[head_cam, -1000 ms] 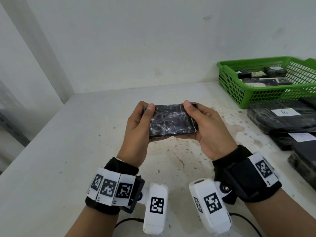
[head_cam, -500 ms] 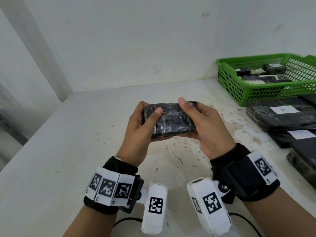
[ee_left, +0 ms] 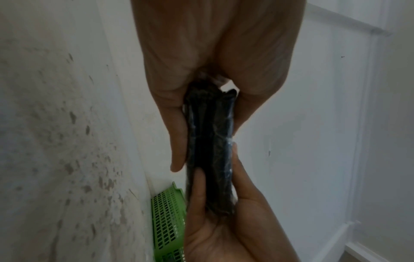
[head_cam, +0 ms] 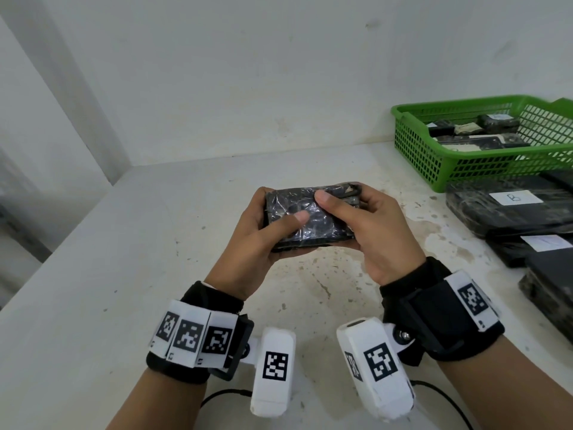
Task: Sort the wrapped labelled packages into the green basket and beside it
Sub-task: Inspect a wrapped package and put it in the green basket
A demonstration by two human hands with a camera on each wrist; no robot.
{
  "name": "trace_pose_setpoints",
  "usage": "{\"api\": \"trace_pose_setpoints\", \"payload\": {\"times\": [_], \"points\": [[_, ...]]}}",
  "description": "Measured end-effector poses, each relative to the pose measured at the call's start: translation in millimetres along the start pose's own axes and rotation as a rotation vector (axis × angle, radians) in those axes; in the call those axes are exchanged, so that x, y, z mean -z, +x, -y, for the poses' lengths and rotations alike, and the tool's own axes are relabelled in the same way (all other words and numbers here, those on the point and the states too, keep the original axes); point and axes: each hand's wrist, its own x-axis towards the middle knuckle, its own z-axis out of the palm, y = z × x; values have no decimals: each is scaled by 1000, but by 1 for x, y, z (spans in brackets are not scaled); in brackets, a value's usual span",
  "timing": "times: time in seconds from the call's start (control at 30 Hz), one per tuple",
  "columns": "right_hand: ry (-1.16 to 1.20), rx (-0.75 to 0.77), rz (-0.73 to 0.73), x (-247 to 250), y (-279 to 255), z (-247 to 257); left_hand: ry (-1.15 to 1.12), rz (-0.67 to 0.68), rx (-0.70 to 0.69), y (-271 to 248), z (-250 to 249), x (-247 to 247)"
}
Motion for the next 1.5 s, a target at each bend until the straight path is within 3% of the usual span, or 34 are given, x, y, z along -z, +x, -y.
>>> {"api": "trace_pose_setpoints", "payload": {"times": [0.23, 0.5, 0.6, 0.93, 1.03, 1.17, 1.3, 1.43, 1.5], "points": [[-16, -5, 118, 1, 1, 1, -34, -32, -44, 2, 0, 5], [3, 0, 154, 4, 7, -8, -29, -2, -36, 4, -2, 12], [97, -63, 241, 7, 10, -3, -80, -30, -53, 4, -4, 13], [199, -19, 346, 5, 9, -1, -97, -27, -97, 4, -8, 18], [167, 16, 325, 5, 9, -4, -60, -60, -93, 4, -7, 19], [147, 113, 271, 7, 9, -6, -109, -144, 16, 6, -7, 19], [47, 222, 278, 8, 8, -3, -92, -146, 82, 4, -11, 14], [-23, 179, 250, 7, 7, -6, -107, -225, -26, 6, -7, 13], [11, 80, 261, 6, 7, -5, -36, -256, -90, 7, -4, 13]]}}
